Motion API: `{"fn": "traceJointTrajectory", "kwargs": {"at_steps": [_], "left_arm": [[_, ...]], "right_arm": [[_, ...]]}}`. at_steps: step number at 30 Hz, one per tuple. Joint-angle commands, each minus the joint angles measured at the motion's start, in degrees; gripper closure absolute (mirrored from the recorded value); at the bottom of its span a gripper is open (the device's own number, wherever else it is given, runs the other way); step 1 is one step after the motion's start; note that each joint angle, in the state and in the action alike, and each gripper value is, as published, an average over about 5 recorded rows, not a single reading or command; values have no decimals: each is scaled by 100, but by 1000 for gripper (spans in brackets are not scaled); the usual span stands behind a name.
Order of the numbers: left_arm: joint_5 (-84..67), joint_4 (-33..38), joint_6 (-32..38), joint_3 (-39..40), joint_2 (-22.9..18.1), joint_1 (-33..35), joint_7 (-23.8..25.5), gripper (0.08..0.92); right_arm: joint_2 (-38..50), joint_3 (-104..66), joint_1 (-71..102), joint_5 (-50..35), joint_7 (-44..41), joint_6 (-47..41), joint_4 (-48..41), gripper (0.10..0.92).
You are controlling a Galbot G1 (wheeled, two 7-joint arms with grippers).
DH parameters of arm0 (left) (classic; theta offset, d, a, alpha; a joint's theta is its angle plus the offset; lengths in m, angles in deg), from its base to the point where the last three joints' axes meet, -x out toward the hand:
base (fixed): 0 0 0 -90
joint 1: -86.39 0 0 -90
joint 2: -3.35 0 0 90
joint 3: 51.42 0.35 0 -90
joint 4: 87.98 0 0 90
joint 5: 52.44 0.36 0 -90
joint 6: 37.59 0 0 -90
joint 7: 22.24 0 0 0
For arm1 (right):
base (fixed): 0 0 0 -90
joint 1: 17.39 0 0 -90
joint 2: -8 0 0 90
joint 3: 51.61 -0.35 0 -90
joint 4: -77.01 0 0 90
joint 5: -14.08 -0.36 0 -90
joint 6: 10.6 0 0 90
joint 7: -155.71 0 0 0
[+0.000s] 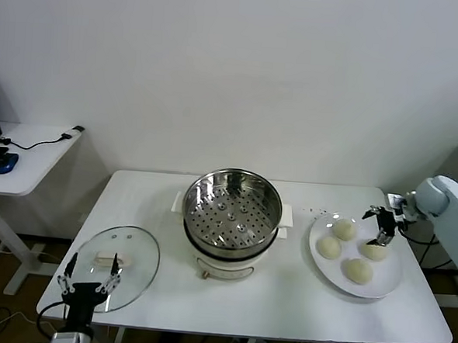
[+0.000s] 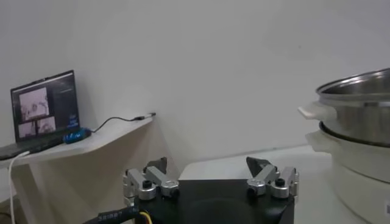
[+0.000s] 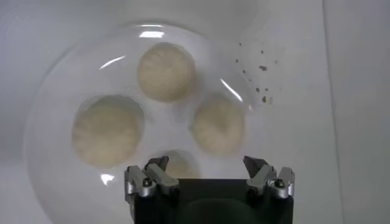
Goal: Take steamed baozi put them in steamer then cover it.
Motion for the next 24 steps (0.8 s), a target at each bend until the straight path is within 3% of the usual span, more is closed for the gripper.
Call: {"fn": "traceJointTrajectory", "kwargs": {"at_steps": [1, 24], "left_arm": [[-8, -65, 5, -8, 22, -36, -22, 177], [-130, -300, 36, -78, 106, -64, -19, 177]], "right_arm": [[-892, 957, -935, 167, -270, 26, -1019, 203], [-1422, 109, -271, 1364, 31, 266, -1758, 203]]}}
